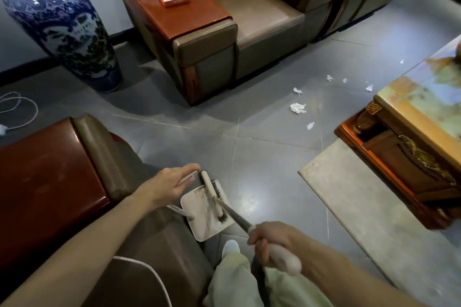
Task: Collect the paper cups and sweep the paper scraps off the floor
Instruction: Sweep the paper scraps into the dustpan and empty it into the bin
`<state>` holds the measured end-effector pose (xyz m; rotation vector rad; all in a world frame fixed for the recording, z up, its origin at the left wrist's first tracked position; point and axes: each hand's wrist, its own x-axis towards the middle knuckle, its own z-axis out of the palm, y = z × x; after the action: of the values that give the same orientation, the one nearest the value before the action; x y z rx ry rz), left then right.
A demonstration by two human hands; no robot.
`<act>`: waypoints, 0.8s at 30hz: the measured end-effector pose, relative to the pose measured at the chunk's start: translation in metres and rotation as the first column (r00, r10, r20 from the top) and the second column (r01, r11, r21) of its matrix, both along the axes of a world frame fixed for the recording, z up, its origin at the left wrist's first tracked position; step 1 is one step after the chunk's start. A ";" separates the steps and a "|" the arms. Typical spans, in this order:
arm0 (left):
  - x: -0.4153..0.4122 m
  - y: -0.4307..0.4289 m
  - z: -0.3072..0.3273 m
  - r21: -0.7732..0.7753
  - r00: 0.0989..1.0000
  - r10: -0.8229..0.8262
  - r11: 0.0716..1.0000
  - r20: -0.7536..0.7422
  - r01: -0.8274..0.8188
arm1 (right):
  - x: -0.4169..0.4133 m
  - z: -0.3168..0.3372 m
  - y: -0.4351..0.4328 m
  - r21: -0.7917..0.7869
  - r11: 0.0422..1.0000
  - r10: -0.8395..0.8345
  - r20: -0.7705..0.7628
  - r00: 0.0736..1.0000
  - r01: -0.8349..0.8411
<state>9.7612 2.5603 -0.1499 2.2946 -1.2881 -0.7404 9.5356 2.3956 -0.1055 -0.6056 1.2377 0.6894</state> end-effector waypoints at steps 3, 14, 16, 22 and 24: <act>0.003 0.000 0.000 -0.001 0.999 0.032 0.999 0.009 -0.032 | -0.009 0.025 -0.024 0.026 0.999 -0.024 0.018 1.000 0.024; 0.020 -0.077 0.009 -0.085 0.962 0.270 0.959 -0.026 -0.272 | -0.003 0.027 -0.089 -0.433 0.888 0.206 0.065 0.976 -0.158; 0.026 -0.105 0.014 -0.105 0.961 0.275 0.955 -0.023 -0.276 | 0.002 0.023 -0.122 -0.459 0.878 0.184 0.068 0.981 -0.133; 0.050 -0.209 0.018 -0.150 0.961 0.276 0.949 -0.025 -0.276 | 0.023 0.003 -0.245 -0.510 0.860 0.027 0.073 0.997 0.014; 0.059 -0.246 0.014 -0.139 0.961 0.275 0.952 -0.016 -0.274 | 0.031 -0.006 -0.291 -0.530 0.847 -0.006 0.070 0.998 0.043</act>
<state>9.8204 2.3140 -0.1356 2.2958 -0.9602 -0.5325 9.5663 2.1044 -0.1110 -1.0611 1.3783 0.2890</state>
